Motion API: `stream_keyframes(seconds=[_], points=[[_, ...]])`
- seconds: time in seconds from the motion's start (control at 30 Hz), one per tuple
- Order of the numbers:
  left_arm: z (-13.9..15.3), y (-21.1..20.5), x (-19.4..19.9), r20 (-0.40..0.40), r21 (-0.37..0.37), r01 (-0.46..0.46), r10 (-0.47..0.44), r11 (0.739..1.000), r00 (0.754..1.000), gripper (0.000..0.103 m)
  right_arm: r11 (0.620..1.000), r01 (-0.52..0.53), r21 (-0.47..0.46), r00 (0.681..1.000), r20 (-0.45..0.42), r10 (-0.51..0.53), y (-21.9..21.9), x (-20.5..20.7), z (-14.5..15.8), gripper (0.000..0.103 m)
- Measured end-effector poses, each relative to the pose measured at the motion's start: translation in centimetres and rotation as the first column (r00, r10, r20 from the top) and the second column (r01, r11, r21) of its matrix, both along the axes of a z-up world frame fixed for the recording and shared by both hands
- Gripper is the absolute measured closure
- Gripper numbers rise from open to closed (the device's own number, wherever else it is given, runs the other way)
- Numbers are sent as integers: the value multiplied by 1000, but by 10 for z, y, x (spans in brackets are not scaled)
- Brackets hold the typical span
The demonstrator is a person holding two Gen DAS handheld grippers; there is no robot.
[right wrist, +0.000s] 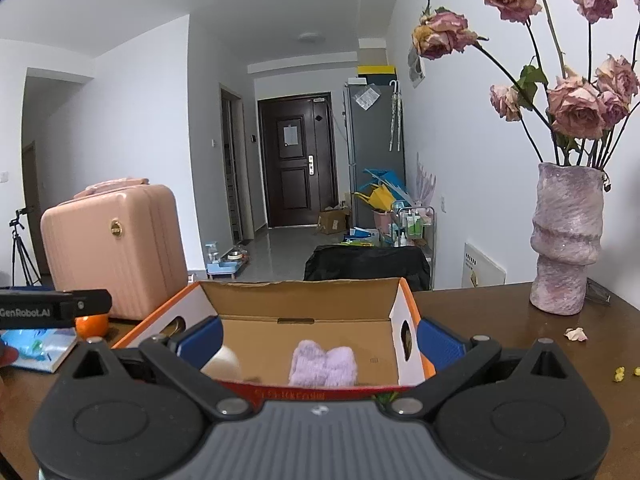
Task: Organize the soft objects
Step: 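Open both grippers to drop the foam cylinder and towel into the box, then move the right gripper back to the pile and grasp the white-and-yellow plush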
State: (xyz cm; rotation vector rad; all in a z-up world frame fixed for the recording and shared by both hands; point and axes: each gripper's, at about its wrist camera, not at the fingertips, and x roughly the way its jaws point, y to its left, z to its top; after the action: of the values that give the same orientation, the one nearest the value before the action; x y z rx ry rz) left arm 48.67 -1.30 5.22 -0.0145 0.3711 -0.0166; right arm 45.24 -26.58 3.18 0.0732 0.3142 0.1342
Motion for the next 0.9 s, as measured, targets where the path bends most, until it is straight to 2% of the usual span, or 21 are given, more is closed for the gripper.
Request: stream_keyframes(seconds=[0.23, 0.9], points=[[-5, 4, -31, 9, 20, 1, -1, 1000, 1000, 0, 1000, 1, -28, 1000, 9, -1, 0, -29, -8, 0], [-19, 19, -111, -7, 5, -9, 9, 1000, 1000, 0, 999, -32, -27, 999, 28, 32, 7, -100, -21, 0]])
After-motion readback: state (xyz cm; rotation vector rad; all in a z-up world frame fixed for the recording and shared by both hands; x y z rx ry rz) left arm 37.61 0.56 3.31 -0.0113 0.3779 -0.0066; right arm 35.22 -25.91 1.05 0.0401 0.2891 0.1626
